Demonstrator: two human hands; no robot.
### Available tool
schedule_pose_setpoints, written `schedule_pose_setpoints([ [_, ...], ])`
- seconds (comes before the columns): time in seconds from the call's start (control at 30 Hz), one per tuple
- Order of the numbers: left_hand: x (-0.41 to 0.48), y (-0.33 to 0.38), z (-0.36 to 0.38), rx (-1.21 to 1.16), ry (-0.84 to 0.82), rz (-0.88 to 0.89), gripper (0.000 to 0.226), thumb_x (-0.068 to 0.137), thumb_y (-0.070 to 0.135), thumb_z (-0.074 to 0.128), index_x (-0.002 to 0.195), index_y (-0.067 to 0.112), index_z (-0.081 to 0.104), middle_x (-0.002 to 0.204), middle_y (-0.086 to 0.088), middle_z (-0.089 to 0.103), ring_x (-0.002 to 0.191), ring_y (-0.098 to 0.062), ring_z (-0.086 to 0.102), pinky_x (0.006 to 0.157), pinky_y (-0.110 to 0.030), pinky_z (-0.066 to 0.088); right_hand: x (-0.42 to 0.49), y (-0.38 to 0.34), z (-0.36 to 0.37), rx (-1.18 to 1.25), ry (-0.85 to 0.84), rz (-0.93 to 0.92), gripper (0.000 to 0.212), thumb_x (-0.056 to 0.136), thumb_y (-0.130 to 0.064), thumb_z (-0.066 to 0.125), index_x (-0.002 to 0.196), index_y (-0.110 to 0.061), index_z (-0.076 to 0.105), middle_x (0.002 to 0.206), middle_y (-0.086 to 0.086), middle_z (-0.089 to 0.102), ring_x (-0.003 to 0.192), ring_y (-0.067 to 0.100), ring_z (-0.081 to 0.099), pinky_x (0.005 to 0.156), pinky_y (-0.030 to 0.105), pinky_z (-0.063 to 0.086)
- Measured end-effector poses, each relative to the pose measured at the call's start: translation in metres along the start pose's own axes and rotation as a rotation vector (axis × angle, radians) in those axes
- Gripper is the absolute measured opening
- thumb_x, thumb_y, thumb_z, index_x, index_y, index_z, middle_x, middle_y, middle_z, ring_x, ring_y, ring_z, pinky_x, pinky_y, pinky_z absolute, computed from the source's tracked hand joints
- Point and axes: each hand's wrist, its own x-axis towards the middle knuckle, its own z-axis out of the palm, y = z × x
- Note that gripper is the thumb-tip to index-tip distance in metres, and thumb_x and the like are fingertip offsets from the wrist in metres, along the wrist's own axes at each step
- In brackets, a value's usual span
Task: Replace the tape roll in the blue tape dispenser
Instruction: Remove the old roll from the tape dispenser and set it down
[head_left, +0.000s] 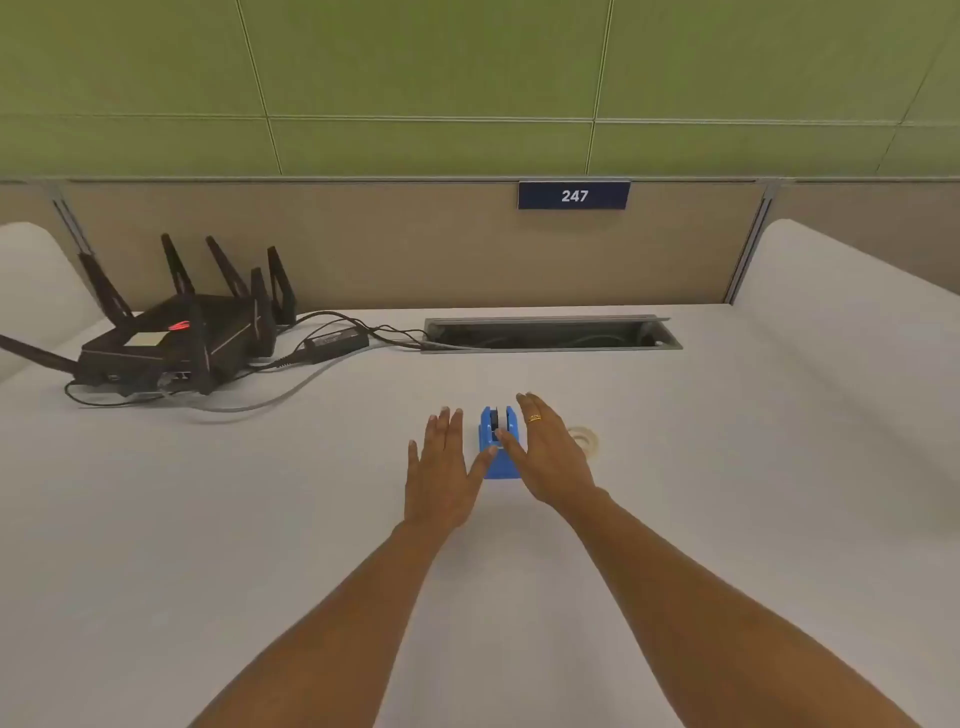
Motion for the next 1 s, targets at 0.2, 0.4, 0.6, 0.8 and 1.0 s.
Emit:
schedule_pose_setpoints([
  [0.2,0.013,-0.001,0.014,-0.131,-0.068,0.007,0.068,0.091,0.047,0.033,0.145,0.018,0.002,0.157,-0.003,0.002,0.145,-0.017,0.001,0.117,-0.039,-0.003,0.029,0.006,-0.002,0.039,-0.127,0.009,0.054,0.095,-0.034,0.04,0.142,-0.013,0.023,0.153,0.007,0.025,0.14,0.023,0.024,0.113,0.033,0.023],
  [0.4,0.022,-0.015,0.034,-0.163,-0.061,0.013,0.067,0.09,0.048,0.037,0.144,0.019,0.009,0.156,-0.001,0.015,0.144,-0.016,0.011,0.117,-0.038,0.002,0.055,0.013,-0.001,0.032,-0.252,-0.023,0.059,0.09,-0.028,0.053,0.141,-0.014,0.026,0.153,0.006,0.026,0.139,0.024,0.025,0.113,0.035,0.023],
  [0.6,0.032,-0.014,0.042,-0.103,-0.073,0.025,0.069,0.089,0.049,0.038,0.144,0.02,0.008,0.156,0.001,0.015,0.144,-0.015,0.011,0.117,-0.038,-0.002,0.071,0.017,0.001,0.022,-0.329,-0.023,0.062,0.086,-0.028,0.06,0.139,-0.016,0.03,0.149,0.007,0.033,0.135,0.025,0.033,0.11,0.035,0.028],
  [0.8,0.037,-0.017,0.048,-0.07,-0.07,0.053,0.069,0.088,0.052,0.036,0.144,0.024,0.006,0.155,0.004,0.017,0.144,-0.013,0.012,0.116,-0.04,-0.006,0.077,0.018,-0.001,-0.004,-0.339,-0.064,0.055,0.086,-0.025,0.06,0.135,-0.011,0.038,0.141,0.01,0.045,0.127,0.025,0.042,0.106,0.032,0.032],
  [1.0,0.038,-0.021,0.054,-0.033,-0.071,0.074,0.07,0.088,0.054,0.036,0.144,0.025,0.006,0.155,0.004,0.017,0.144,-0.012,0.013,0.117,-0.042,-0.007,0.082,0.019,-0.004,-0.038,-0.367,-0.083,0.055,0.084,-0.02,0.063,0.134,-0.01,0.04,0.14,0.01,0.046,0.127,0.026,0.042,0.106,0.032,0.032],
])
